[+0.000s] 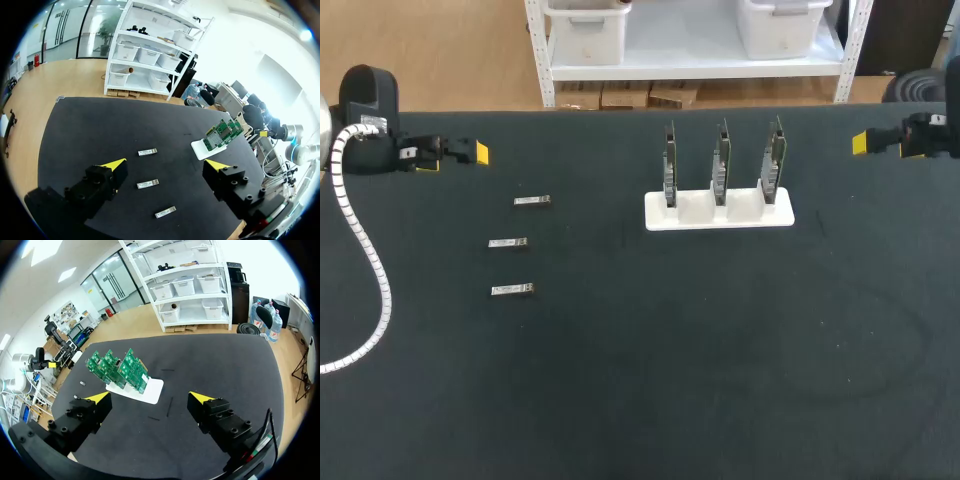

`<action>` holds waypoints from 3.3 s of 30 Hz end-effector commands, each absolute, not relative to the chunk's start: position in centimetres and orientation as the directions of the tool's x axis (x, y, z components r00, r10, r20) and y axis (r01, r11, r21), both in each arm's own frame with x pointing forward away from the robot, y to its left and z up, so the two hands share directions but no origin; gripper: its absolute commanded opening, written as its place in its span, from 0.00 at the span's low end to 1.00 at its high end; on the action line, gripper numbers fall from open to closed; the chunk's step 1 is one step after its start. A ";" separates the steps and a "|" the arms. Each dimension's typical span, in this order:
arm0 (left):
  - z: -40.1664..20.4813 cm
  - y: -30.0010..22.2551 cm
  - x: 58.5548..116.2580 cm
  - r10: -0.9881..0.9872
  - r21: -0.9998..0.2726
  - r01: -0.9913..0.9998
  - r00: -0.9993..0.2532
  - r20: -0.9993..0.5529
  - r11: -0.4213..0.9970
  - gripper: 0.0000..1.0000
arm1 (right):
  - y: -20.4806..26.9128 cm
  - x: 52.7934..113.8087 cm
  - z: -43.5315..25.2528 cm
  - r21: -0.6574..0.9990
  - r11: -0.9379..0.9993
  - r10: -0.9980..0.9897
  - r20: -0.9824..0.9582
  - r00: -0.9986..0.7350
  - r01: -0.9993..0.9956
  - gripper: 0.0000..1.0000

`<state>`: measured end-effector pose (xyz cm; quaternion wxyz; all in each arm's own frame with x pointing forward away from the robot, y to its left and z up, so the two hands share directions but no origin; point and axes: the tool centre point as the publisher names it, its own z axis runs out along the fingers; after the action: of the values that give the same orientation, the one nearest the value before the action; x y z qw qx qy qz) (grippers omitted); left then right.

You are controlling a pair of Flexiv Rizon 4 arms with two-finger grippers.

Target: Pick up the optical module with the left hand, and insert it into the network port with the right hand.

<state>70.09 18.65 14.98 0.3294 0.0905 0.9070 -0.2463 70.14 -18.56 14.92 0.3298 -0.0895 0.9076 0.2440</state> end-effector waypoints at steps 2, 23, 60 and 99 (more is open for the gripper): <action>15.0 18.6 70.1 0.002 -0.385 0.323 -0.768 -0.641 0.864 1.00 | -18.5 70.0 15.0 0.381 0.868 0.000 -0.642 -0.766 -0.320 1.00; 15.0 18.6 70.1 0.002 -0.385 0.323 -0.768 -0.641 0.864 1.00 | -18.5 70.0 15.0 0.381 0.868 0.000 -0.642 -0.766 -0.320 1.00; 15.0 18.6 70.1 0.002 -0.385 0.323 -0.768 -0.641 0.864 1.00 | -18.5 70.0 15.0 0.381 0.868 0.000 -0.642 -0.766 -0.320 1.00; 13.8 18.5 75.2 0.558 0.088 0.678 -0.517 -0.649 0.730 1.00 | -18.5 70.0 15.0 0.381 0.868 0.000 -0.642 -0.766 -0.320 1.00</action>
<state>75.06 18.67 13.75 0.3416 0.3566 0.8648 -0.0912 70.13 -18.57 14.92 0.3298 -0.0895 0.9076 0.2441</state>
